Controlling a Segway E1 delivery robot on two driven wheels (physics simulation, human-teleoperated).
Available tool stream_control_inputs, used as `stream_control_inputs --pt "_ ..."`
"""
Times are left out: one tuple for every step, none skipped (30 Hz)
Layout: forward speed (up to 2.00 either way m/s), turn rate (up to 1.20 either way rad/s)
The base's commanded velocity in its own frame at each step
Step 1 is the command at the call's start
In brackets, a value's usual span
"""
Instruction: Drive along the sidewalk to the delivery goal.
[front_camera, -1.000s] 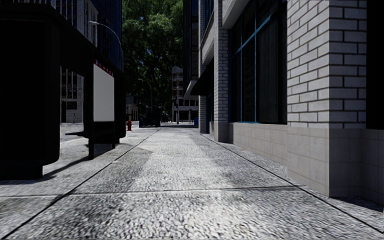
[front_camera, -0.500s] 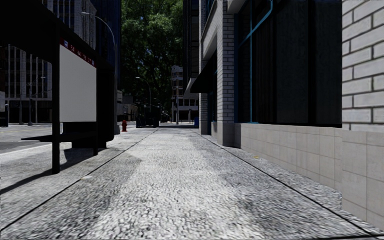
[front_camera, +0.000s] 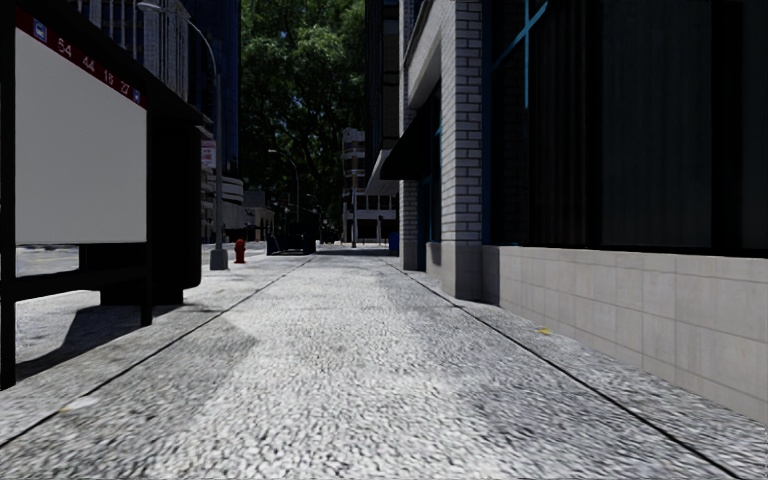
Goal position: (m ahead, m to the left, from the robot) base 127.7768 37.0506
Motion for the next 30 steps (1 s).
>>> stream_control_inputs --pt "0.0 0.0" --pt "0.98 0.0" --pt "0.98 0.0" --pt "2.0 0.0" --pt "2.0 0.0" --pt "2.0 0.0" --pt "2.0 0.0" --pt "2.0 0.0" --pt "2.0 0.0" --pt "2.0 0.0" --pt "2.0 0.0" --pt "2.0 0.0" --pt "2.0 0.0" --pt "2.0 0.0" --pt "2.0 0.0" --pt "2.0 0.0" --pt "2.0 0.0" --pt "2.0 0.0" --pt "2.0 0.0" --pt "1.97 0.0" --pt "1.97 0.0" --pt "1.95 0.0" --pt "1.95 0.0" --pt "1.95 0.0" --pt "1.94 0.0" --pt "1.94 0.0" --pt "1.94 0.0" --pt "1.94 0.0" --pt "1.94 0.0" --pt "1.94 0.0"
